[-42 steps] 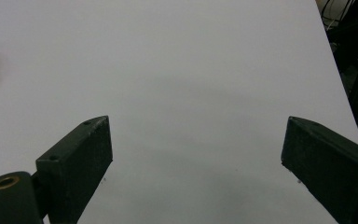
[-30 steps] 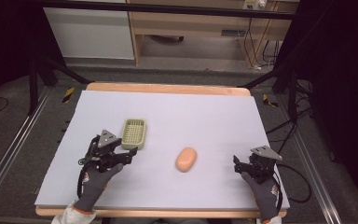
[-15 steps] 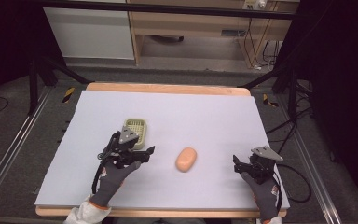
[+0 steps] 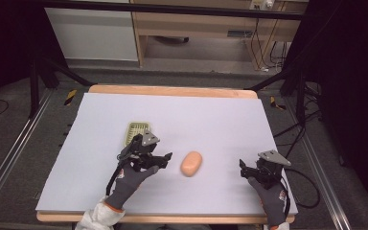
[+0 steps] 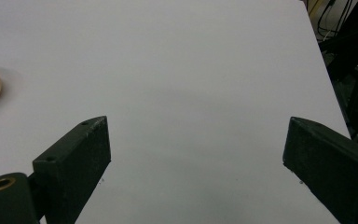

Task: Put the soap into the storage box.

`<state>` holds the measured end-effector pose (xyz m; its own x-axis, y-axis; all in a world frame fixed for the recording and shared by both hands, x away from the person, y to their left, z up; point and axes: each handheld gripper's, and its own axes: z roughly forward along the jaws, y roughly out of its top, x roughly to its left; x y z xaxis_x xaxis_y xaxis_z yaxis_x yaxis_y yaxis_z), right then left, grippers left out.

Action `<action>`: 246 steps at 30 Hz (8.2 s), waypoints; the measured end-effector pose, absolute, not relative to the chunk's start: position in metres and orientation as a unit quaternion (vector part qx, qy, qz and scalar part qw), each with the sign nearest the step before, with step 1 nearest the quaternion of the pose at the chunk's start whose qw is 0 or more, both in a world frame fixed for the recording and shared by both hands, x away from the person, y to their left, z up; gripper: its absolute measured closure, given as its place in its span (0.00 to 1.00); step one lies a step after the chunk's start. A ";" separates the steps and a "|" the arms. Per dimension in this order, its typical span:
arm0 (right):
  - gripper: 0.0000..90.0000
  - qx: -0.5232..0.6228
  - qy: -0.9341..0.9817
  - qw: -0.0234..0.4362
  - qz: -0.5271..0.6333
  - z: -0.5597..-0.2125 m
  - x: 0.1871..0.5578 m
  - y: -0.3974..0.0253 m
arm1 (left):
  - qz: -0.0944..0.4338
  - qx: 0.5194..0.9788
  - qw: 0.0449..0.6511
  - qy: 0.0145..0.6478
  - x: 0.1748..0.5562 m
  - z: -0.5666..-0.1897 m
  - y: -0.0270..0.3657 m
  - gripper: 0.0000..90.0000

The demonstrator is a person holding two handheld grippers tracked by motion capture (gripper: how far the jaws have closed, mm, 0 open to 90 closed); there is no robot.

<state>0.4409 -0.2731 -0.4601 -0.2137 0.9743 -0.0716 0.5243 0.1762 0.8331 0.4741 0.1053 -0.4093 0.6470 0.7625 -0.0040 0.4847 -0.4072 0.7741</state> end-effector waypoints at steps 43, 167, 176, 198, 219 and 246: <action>0.09 0.540 0.702 0.313 0.343 -0.461 0.443 -0.273 | 0.137 0.861 0.341 0.353 0.492 -0.435 0.022 0.23; 0.09 0.551 0.698 0.307 0.339 -0.462 0.444 -0.275 | 0.158 0.834 0.332 0.411 0.508 -0.391 0.105 0.35; 0.09 0.551 0.699 0.306 0.338 -0.462 0.444 -0.275 | 0.173 0.824 0.325 0.431 0.520 -0.385 0.123 0.35; 0.08 0.550 0.698 0.306 0.340 -0.462 0.443 -0.275 | 0.204 0.796 0.306 0.481 0.551 -0.377 0.161 0.35; 0.08 0.541 0.700 0.310 0.347 -0.461 0.442 -0.273 | 0.190 0.790 0.276 0.512 0.574 -0.417 0.169 0.35; 0.08 0.542 0.701 0.308 0.346 -0.461 0.443 -0.272 | 0.186 0.792 0.259 0.520 0.577 -0.443 0.169 0.35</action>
<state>0.4426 -0.2725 -0.4610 -0.2227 0.9732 -0.0580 0.5465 0.1739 0.8192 0.5767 0.1694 -0.4429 0.3890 0.9209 0.0257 0.7278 -0.3242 0.6043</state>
